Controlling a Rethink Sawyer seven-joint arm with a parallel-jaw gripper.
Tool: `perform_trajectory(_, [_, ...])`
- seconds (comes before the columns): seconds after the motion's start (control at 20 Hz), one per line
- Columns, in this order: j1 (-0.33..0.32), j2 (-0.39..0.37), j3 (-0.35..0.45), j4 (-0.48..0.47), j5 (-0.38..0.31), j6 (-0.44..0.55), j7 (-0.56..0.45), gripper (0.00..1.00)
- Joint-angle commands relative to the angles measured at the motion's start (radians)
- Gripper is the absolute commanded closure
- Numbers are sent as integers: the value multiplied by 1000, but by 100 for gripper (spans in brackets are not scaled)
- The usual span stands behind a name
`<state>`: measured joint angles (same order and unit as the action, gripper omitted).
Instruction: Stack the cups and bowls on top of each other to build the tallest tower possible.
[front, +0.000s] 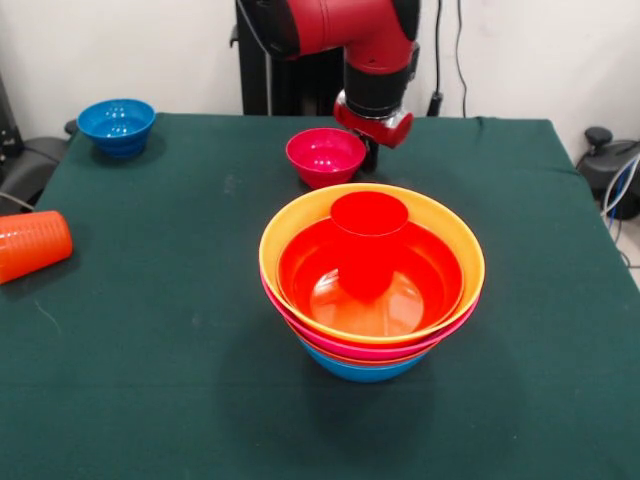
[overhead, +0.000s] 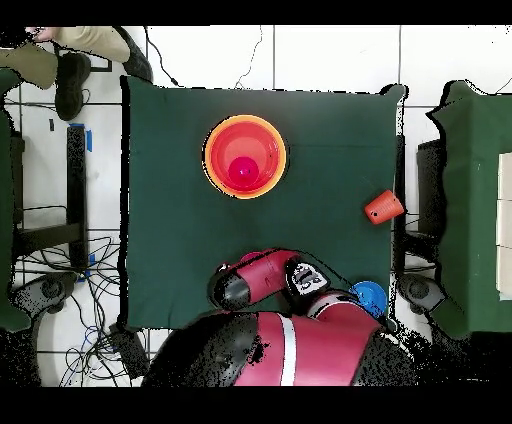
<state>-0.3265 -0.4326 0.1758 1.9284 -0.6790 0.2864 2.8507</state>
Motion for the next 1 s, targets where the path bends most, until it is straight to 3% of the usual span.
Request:
perform_trajectory(0.05, [-81, 87, 65, -101, -66, 209, -296, 100])
perform_trajectory(0.25, [-82, 59, 92, -76, -54, 233, -281, 100])
perform_trajectory(0.55, [-135, 44, 158, -58, -27, 304, -308, 100])
perform_trajectory(1.0, [-116, 106, 154, -132, -145, 233, -273, 100])
